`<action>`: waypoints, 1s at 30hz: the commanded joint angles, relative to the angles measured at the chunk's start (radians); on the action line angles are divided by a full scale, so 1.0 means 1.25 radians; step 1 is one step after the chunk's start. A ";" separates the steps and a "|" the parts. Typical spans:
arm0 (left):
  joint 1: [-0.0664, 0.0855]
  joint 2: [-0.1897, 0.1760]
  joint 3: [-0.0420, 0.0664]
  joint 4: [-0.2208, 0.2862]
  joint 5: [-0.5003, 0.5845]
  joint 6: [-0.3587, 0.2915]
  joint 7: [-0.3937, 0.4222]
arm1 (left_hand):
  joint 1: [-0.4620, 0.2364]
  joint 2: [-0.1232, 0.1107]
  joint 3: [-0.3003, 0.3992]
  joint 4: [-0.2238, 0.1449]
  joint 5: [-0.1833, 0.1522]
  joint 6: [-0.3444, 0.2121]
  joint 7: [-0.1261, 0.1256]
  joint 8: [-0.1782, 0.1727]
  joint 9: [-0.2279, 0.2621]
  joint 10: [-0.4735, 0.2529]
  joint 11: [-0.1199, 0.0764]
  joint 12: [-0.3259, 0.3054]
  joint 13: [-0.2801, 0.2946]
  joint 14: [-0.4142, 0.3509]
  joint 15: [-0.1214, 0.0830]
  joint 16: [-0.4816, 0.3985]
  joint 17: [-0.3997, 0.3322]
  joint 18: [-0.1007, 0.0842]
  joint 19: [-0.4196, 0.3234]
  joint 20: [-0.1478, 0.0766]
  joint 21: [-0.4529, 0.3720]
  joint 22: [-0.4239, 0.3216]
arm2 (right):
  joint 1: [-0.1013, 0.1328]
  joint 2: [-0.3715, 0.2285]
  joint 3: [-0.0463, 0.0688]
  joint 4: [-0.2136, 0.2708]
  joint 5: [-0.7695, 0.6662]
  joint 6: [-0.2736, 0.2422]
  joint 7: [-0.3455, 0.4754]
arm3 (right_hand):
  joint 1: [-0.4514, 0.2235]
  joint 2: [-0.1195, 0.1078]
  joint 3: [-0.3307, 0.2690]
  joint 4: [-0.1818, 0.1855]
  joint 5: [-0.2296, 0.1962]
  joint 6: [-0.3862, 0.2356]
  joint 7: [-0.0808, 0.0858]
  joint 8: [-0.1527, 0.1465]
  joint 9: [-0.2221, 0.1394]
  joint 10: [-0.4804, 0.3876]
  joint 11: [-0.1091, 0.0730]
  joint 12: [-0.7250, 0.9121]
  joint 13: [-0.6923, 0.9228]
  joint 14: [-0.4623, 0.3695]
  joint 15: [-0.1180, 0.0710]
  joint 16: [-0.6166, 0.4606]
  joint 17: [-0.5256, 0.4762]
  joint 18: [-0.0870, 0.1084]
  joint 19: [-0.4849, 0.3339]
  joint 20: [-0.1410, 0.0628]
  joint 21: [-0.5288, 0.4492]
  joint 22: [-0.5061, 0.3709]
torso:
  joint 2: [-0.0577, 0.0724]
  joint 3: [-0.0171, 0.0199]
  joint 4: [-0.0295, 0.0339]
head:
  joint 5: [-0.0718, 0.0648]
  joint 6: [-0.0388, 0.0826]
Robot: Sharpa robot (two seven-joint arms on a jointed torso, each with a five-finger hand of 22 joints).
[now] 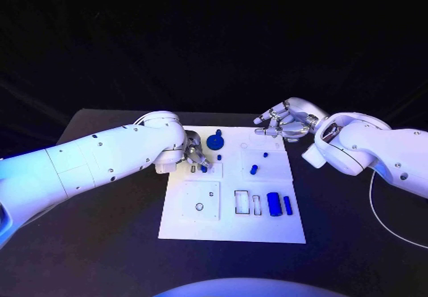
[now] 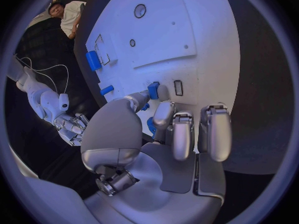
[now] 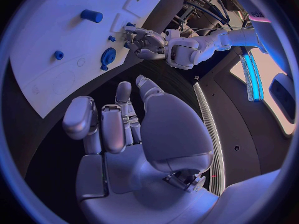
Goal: Assemble the parts on the task board
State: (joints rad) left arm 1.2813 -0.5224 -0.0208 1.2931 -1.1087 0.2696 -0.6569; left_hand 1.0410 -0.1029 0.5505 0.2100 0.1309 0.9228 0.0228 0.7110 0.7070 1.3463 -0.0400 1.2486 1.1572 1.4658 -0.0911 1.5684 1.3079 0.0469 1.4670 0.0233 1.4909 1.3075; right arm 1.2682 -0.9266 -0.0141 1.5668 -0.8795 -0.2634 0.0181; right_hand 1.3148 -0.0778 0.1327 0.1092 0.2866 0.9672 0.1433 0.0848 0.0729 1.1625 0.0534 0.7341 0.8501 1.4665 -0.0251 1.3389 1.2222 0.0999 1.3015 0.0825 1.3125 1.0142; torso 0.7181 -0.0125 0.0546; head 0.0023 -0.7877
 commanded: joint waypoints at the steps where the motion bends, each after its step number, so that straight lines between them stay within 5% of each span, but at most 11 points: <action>1: -0.009 0.006 -0.006 0.001 0.012 0.027 -0.001 | -0.019 -0.004 -0.020 0.009 -0.005 0.005 0.000 0.000 0.003 0.008 -0.002 0.004 0.003 0.084 -0.005 0.002 0.210 -0.015 0.038 -0.006 0.004 0.122 | -0.001 0.001 0.000 0.001 -0.001 0.009 0.008 | -0.003 0.006 -0.001 0.005 0.005 0.005 0.000 0.005 0.000 -0.005 0.000 -0.003 -0.001 0.028 0.001 -0.005 -0.001 0.006 -0.004 0.000 -0.004 -0.001 | 0.000 -0.0003 0.0004 | 0.001 0.000; 18: -0.009 -0.004 -0.005 0.001 0.011 -0.003 0.002 | -0.068 -0.015 -0.186 0.056 -0.009 0.026 -0.010 0.005 0.025 0.012 -0.011 0.003 0.003 0.084 -0.012 0.002 0.210 -0.016 0.041 -0.014 0.004 0.126 | -0.001 0.002 0.000 -0.002 0.001 -0.003 0.010 | -0.002 0.007 -0.002 0.005 0.004 0.002 0.000 0.004 0.000 -0.016 0.000 -0.021 -0.017 0.026 0.001 -0.013 -0.010 0.010 -0.015 0.000 -0.016 -0.024 | 0.000 -0.0008 -0.0002 | -0.001 -0.001; 24: -0.004 -0.026 0.010 0.024 0.013 -0.016 0.002 | -0.073 -0.007 -0.246 0.062 -0.011 0.027 -0.012 0.006 0.034 0.013 -0.013 0.002 0.002 0.084 -0.015 0.002 0.210 -0.015 0.040 -0.016 0.003 0.126 | -0.001 0.002 0.000 -0.004 0.004 -0.008 0.011 | -0.002 0.007 -0.003 0.006 0.002 -0.001 0.001 0.003 -0.001 -0.018 0.001 -0.024 -0.020 0.026 0.001 -0.014 -0.010 0.011 -0.016 0.000 -0.017 -0.025 | 0.000 -0.0005 0.0001 | -0.001 0.001; 30: 0.015 -0.052 0.031 0.043 0.014 -0.014 0.001 | -0.068 0.001 -0.272 0.062 -0.011 0.019 -0.010 0.002 0.036 0.006 -0.011 -0.006 -0.006 0.084 -0.014 0.002 0.210 -0.013 0.037 -0.016 -0.003 0.119 | -0.001 0.001 -0.001 -0.005 0.004 -0.009 0.010 | -0.003 0.007 -0.003 0.006 0.002 -0.001 0.001 0.003 -0.001 -0.018 0.001 -0.024 -0.020 0.026 0.001 -0.014 -0.011 0.011 -0.016 0.000 -0.018 -0.026 | 0.000 -0.0006 0.0005 | -0.003 0.003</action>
State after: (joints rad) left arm 1.2946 -0.5830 0.0153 1.3411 -1.1002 0.2508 -0.6565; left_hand 0.9554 -0.1155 0.2150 0.2864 0.1234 0.9522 0.0104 0.7149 0.7514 1.3601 -0.0538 1.2451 1.1500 1.4655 -0.1054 1.5684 1.3075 0.0471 1.4669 0.0090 1.4908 1.3074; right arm 1.2680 -0.9261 -0.0149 1.5612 -0.8756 -0.2697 0.0211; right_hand 1.3148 -0.0778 0.1299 0.1120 0.2903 0.9669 0.1430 0.0848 0.0729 1.1466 0.0516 0.7071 0.8256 1.4665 -0.0251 1.3251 1.2094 0.0997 1.2873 0.0825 1.2937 0.9834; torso 0.7174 -0.0132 0.0546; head -0.0001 -0.7839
